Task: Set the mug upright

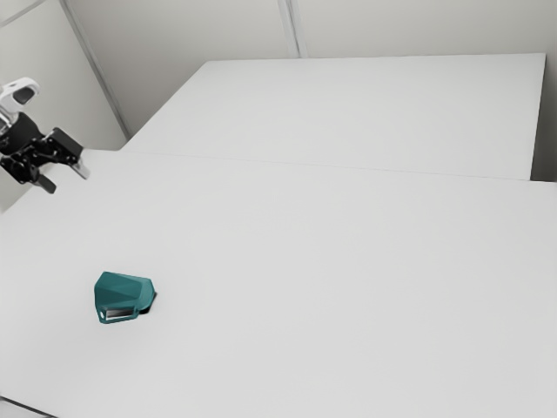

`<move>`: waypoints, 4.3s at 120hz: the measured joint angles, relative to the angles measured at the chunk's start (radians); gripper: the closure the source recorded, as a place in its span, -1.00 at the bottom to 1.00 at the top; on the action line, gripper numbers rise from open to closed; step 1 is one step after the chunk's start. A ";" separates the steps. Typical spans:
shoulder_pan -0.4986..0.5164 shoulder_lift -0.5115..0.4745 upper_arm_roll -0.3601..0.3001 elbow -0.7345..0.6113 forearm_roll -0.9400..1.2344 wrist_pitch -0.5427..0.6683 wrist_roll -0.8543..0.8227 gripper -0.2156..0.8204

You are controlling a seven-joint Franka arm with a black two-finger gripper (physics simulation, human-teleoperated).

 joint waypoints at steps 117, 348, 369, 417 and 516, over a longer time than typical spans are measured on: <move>0.291 -0.061 0.004 -0.340 -0.284 0.103 0.320 -0.56; 0.330 0.391 0.019 -0.219 -0.397 0.054 0.227 -0.55; 0.332 0.419 0.013 -0.199 -0.397 0.059 0.215 -0.55; 0.317 0.467 -0.041 -0.154 -0.403 0.074 0.196 -0.55; 0.312 0.511 -0.130 -0.156 -0.409 0.144 0.176 -0.12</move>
